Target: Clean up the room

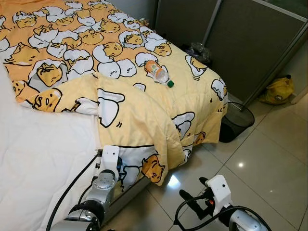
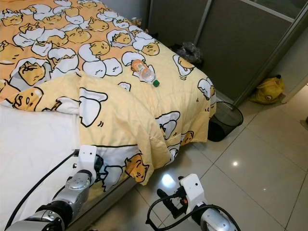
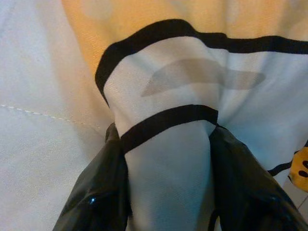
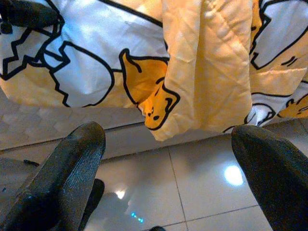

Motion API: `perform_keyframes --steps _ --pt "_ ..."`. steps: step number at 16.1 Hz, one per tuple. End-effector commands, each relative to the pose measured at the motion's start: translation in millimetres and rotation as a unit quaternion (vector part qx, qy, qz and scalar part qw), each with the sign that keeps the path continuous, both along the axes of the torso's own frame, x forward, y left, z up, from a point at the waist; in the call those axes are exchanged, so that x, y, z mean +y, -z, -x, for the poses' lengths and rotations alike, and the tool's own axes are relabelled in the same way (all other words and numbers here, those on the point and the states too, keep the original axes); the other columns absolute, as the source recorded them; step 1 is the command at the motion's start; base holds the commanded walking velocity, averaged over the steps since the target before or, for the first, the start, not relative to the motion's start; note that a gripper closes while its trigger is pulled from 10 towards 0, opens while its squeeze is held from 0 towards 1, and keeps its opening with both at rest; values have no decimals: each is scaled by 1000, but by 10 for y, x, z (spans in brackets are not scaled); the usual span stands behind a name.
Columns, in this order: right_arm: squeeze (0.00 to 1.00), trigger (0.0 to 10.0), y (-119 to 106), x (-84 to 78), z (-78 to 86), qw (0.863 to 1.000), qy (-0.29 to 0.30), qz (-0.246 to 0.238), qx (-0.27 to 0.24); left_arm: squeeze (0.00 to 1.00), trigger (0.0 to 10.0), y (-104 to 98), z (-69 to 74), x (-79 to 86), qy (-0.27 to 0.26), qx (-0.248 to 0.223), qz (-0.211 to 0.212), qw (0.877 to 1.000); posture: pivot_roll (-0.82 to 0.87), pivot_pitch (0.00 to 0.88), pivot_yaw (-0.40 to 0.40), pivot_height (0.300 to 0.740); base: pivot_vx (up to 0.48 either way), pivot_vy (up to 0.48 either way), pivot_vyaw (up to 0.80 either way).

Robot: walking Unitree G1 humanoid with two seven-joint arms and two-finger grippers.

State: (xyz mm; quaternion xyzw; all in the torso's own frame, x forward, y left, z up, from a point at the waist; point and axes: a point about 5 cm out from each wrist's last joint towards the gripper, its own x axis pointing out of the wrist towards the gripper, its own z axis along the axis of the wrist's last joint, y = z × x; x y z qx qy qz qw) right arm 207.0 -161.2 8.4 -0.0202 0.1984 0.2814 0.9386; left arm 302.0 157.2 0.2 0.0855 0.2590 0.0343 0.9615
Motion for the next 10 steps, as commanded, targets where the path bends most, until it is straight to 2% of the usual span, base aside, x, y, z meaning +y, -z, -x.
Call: perform_keyframes --steps 1,2,4,10 --pt "0 10000 -18 -54 1 1000 4 1 2 0 0 147 135 -123 9 34 14 999 25 148 -124 740 0 0 0" --pt "0 10000 -22 -55 -5 1000 3 1 2 0 0 102 93 -114 8 19 15 1000 24 148 -124 740 0 0 0" --pt "0 10000 -31 -48 -8 1000 0 -4 3 0 0 95 83 -133 20 21 20 999 29 151 -123 740 0 0 0" --pt "0 10000 -35 -50 10 1000 -5 -2 7 0 0 159 149 -189 43 37 45 997 29 149 -117 740 0 0 0"
